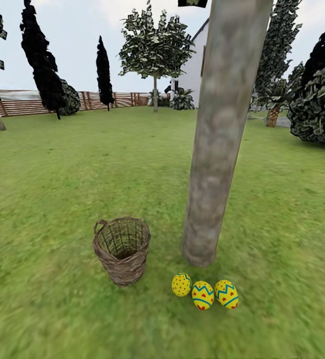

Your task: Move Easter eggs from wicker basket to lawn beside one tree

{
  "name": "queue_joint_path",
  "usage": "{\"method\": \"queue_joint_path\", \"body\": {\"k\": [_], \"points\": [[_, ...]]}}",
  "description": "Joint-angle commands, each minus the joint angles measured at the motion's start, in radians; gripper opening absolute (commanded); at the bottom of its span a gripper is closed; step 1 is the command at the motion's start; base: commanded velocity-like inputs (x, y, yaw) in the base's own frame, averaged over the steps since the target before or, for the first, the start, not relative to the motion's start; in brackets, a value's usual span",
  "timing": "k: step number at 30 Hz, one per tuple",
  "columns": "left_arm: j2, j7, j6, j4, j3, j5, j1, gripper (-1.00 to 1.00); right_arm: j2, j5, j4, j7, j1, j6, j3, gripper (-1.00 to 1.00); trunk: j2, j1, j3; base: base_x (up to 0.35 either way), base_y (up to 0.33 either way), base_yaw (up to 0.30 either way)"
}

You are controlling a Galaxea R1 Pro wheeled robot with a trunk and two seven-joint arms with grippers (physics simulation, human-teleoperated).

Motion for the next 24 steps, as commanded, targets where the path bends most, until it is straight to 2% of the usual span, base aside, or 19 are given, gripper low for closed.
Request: {"method": "queue_joint_path", "body": {"k": [1,14,18,24], "points": [[0.001,-0.002,0.004,-0.001,-0.008,0.01,0.0,1.0,0.0,0.005,0.001,0.003,-0.001,0.002,-0.008,1.0,0.007,-0.004,0.001,0.0,0.0,-0.11],[0.005,-0.001,0.002,0.001,-0.008,0.01,0.01,1.0,0.0,-0.006,0.004,0.003,-0.001,0.002,-0.008,1.0,0.014,-0.008,-0.017,0.0,0.0,-0.132],[0.01,0.0,-0.042,0.011,-0.008,0.011,0.011,1.0,0.001,-0.005,0.005,0.003,-0.001,0.002,-0.008,1.0,0.014,-0.008,-0.023,0.0,0.0,-0.113],[0.015,0.001,-0.051,0.031,-0.008,0.012,0.012,1.0,0.001,-0.004,0.006,0.003,-0.001,0.005,-0.008,1.0,0.014,-0.008,-0.033,0.0,0.0,-0.092]]}}
